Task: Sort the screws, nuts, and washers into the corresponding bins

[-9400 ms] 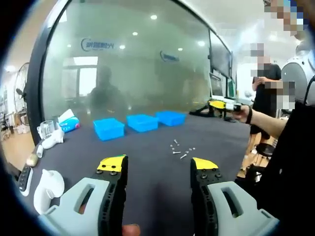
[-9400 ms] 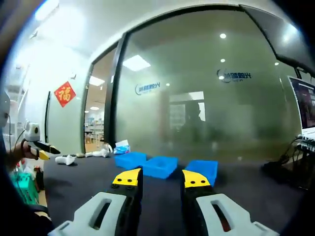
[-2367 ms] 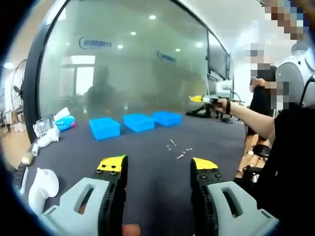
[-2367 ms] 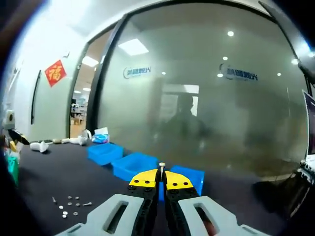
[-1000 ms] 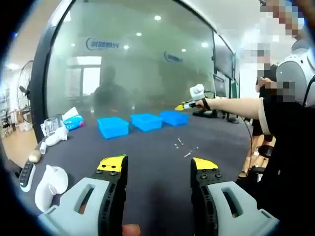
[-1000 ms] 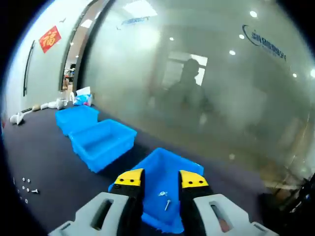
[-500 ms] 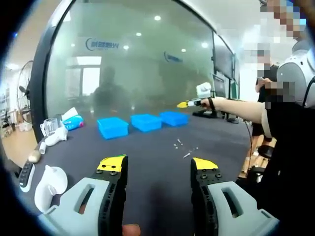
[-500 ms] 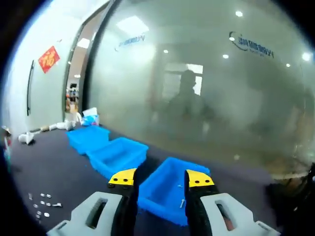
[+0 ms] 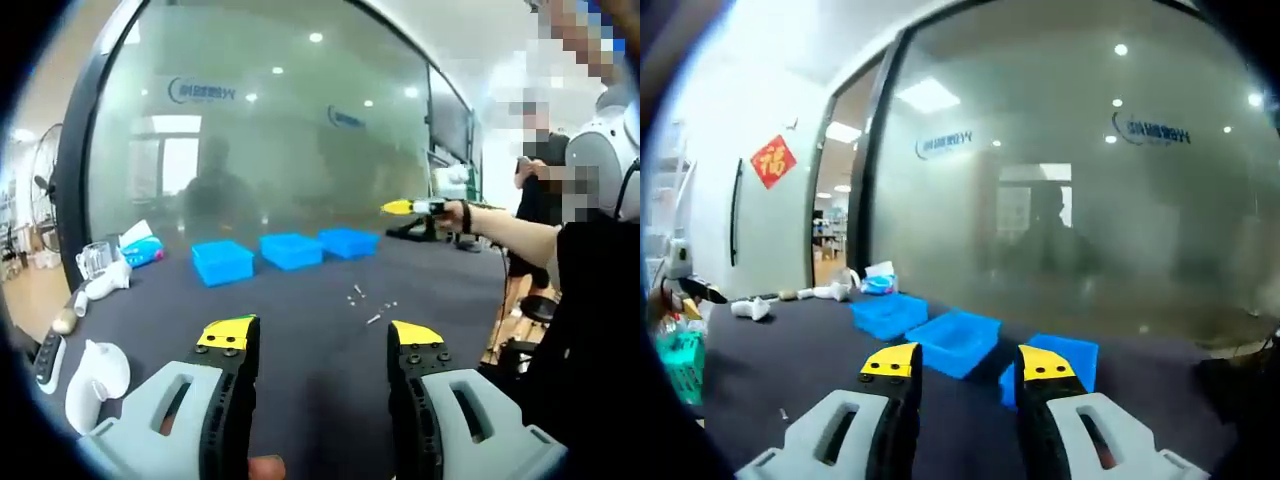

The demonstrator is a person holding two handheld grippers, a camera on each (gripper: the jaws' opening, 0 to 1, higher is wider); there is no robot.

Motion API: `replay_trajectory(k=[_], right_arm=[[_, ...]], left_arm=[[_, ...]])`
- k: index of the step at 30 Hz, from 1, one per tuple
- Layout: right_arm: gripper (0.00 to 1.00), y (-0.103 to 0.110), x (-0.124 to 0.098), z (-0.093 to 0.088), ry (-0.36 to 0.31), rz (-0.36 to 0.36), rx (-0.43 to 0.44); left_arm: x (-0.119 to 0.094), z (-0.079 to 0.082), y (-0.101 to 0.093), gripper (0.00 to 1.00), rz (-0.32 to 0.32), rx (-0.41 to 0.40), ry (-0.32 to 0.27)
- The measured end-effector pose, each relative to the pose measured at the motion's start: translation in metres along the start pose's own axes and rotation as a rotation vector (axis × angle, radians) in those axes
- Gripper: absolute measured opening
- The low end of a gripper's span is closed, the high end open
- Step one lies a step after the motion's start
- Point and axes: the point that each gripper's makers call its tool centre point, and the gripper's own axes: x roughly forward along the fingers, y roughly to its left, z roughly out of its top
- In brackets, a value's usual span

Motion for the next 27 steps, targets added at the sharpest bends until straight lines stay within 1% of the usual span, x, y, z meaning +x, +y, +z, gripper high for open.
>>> replay_trajectory(k=[4, 8, 14, 17, 21, 23, 25, 27], right_arm=[[0.33, 0.004, -0.024, 0.000, -0.029, 0.000, 0.013], [0.33, 0.009, -0.054, -0.002, -0.050, 0.021, 0.049], [0.33, 0.007, -0.089, -0.011, -0.048, 0.001, 0.059], [0.33, 0.009, -0.104, -0.014, -0.052, -0.003, 0.062], [0.33, 0.013, -0.117, -0.021, -0.043, -0.010, 0.068], [0.32, 0.017, -0.124, -0.027, -0.022, -0.012, 0.076], [0.32, 0.022, -0.127, -0.033, 0.007, 0.003, 0.065], [0.32, 0.029, -0.130, -0.038, 0.032, 0.026, 0.034]], left_arm=[[-0.001, 0.002, -0.002, 0.50, -0.001, 0.001, -0.005], [-0.001, 0.002, -0.003, 0.50, -0.005, 0.006, 0.000], [0.000, 0.003, -0.005, 0.50, -0.012, 0.010, -0.002], [0.000, 0.004, -0.006, 0.50, -0.014, 0.012, -0.003], [0.000, 0.005, -0.008, 0.50, -0.018, 0.018, -0.002], [0.000, 0.005, -0.008, 0.50, -0.020, 0.020, 0.000], [0.000, 0.004, -0.009, 0.50, -0.023, 0.022, 0.005], [0.000, 0.003, -0.010, 0.50, -0.025, 0.028, 0.010]])
